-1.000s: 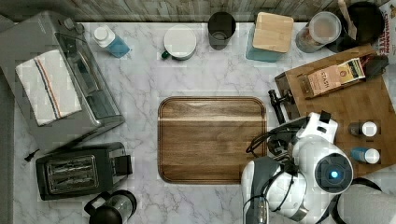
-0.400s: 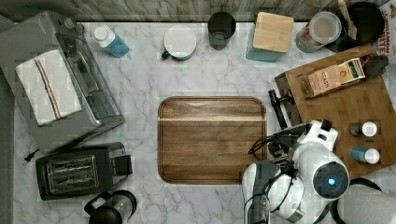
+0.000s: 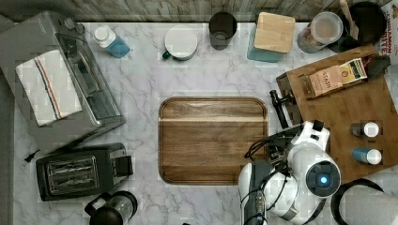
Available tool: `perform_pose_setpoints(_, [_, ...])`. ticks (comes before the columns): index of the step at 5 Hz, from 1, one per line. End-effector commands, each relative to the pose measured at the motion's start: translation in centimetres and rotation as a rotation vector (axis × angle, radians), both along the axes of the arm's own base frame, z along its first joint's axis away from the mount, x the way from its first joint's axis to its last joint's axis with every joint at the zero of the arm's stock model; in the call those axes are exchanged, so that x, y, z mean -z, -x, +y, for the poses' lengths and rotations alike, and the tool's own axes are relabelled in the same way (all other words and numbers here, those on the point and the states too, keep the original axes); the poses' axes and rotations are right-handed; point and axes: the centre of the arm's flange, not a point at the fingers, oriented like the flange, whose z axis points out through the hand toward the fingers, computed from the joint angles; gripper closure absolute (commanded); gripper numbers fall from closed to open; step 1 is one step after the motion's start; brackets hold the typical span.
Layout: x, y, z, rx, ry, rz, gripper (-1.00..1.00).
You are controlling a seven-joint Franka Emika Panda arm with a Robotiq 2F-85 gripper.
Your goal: Open the drawer.
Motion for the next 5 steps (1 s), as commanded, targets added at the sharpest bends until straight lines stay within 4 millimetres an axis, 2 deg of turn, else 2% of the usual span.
perform_pose_setpoints(1, [4.7, -0.2, -0.1, -0.055, -0.008, -0.02, -1.0])
perform_pose_setpoints(2, [5.9, -0.6, 0.5, -0.032, -0.047, 0.013, -1.0])
perform_pose_setpoints(3, [5.4, -0.6, 1.9, -0.005, -0.05, 0.041, -1.0])
perform_pose_setpoints(4, [4.2, -0.9, 2.2, -0.013, -0.033, 0.053, -1.0])
perform_pose_setpoints(5, [3.6, -0.4, 3.0, -0.063, -0.058, 0.055, -1.0])
